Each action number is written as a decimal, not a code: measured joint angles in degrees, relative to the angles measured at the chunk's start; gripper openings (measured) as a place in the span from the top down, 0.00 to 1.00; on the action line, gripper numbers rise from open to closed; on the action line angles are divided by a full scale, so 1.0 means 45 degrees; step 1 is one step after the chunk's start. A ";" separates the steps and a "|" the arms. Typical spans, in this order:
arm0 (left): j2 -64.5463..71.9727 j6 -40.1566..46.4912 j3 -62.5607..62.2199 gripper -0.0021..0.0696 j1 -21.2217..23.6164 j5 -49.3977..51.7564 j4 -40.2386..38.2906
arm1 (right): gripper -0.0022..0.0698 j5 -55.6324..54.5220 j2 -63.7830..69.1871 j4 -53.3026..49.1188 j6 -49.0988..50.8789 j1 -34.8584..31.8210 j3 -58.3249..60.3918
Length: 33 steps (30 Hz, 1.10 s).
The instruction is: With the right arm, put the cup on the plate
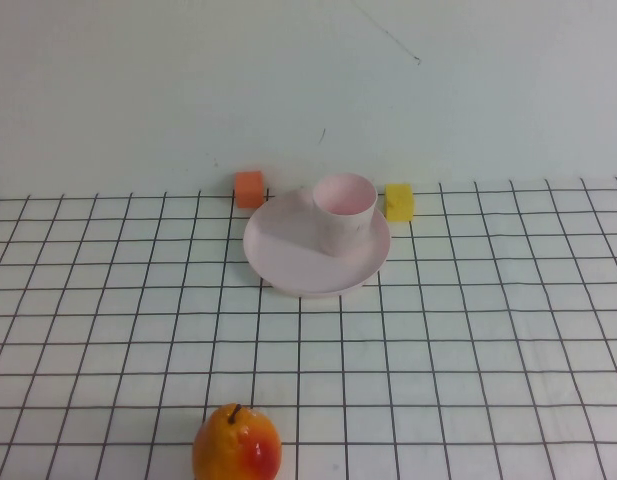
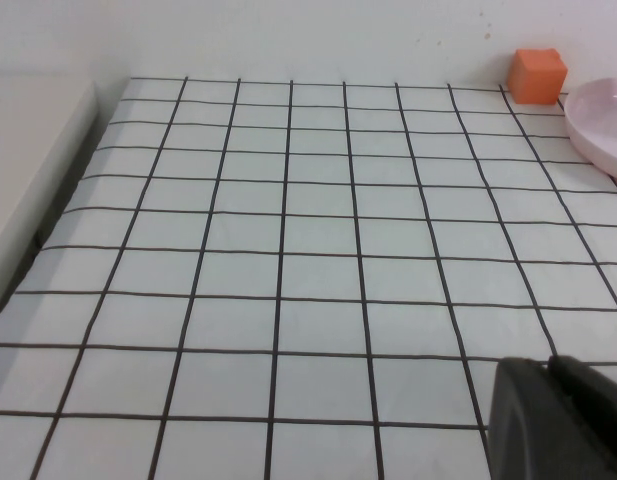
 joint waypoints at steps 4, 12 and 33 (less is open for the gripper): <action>0.0000 0.0000 0.0000 0.98 0.0000 0.0000 0.0000 | 0.97 0.0000 -0.1391 -0.1894 0.0185 0.0000 0.3059; 0.0000 0.0000 0.0000 0.98 0.0000 0.0000 0.0000 | 0.97 -0.3063 -0.5642 -0.3528 0.1583 0.0000 1.0507; 0.0000 0.0000 0.0000 0.98 0.0000 0.0000 0.0000 | 0.97 -0.0771 -1.2547 0.1429 0.4290 0.0000 1.6757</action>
